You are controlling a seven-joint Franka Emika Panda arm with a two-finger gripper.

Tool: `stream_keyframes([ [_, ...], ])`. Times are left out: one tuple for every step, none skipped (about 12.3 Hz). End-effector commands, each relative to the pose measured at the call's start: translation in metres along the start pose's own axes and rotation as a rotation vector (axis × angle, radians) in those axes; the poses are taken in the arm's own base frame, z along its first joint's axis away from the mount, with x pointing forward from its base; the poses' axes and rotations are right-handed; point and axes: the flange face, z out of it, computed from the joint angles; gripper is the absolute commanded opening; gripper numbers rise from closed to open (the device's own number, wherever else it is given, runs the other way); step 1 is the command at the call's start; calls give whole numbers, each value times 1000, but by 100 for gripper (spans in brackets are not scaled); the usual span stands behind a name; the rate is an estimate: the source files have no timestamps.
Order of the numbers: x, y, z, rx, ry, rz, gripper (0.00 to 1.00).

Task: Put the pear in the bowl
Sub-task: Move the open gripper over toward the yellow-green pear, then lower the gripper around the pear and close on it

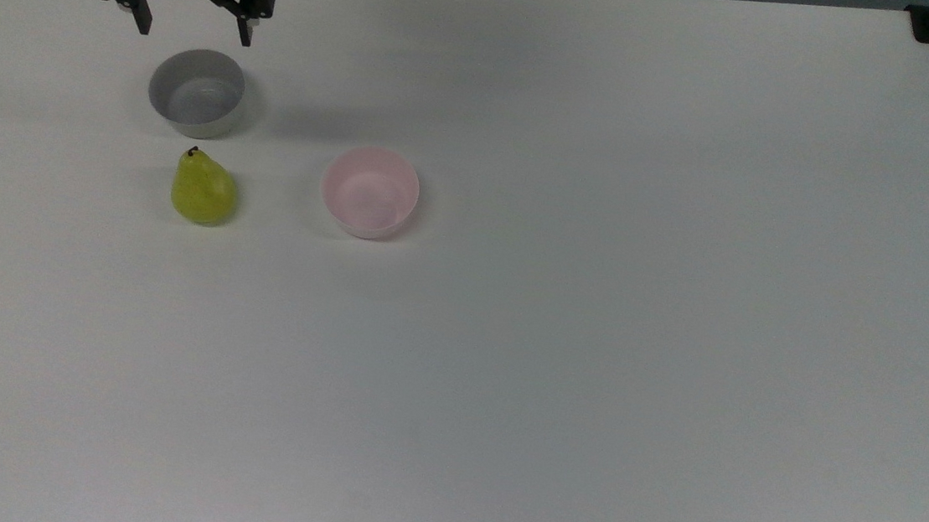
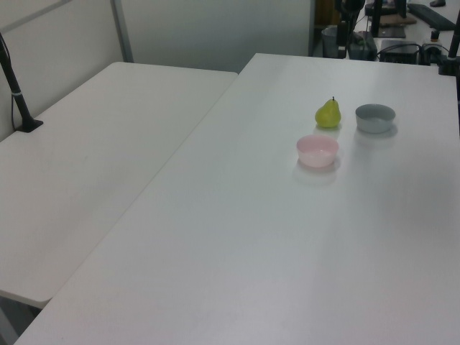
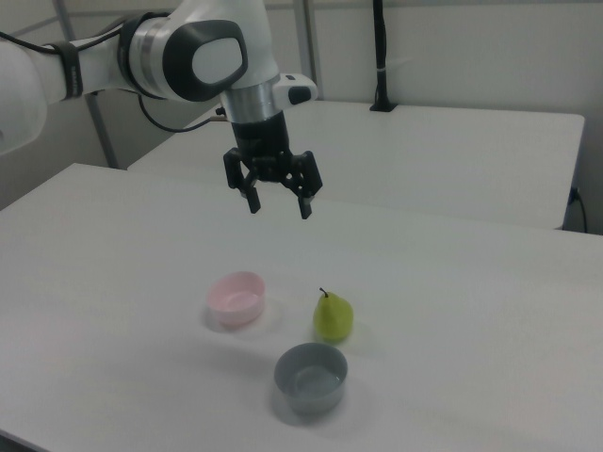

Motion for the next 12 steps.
stream_keyframes([
  [1,27,11,12,16,-70,100],
  [3,29,20,15,2,-85,100],
  [5,32,23,10,14,-81,100],
  [7,30,35,4,27,-85,100],
  [6,30,46,2,30,-86,100],
  [5,29,61,3,25,-87,100],
  [6,28,72,0,29,-89,100],
  [9,28,90,3,20,-87,100],
  [13,28,106,4,6,-88,100],
  [17,28,119,5,0,-85,100],
  [20,28,130,7,-4,-85,100],
  [22,28,142,9,-15,-87,100],
])
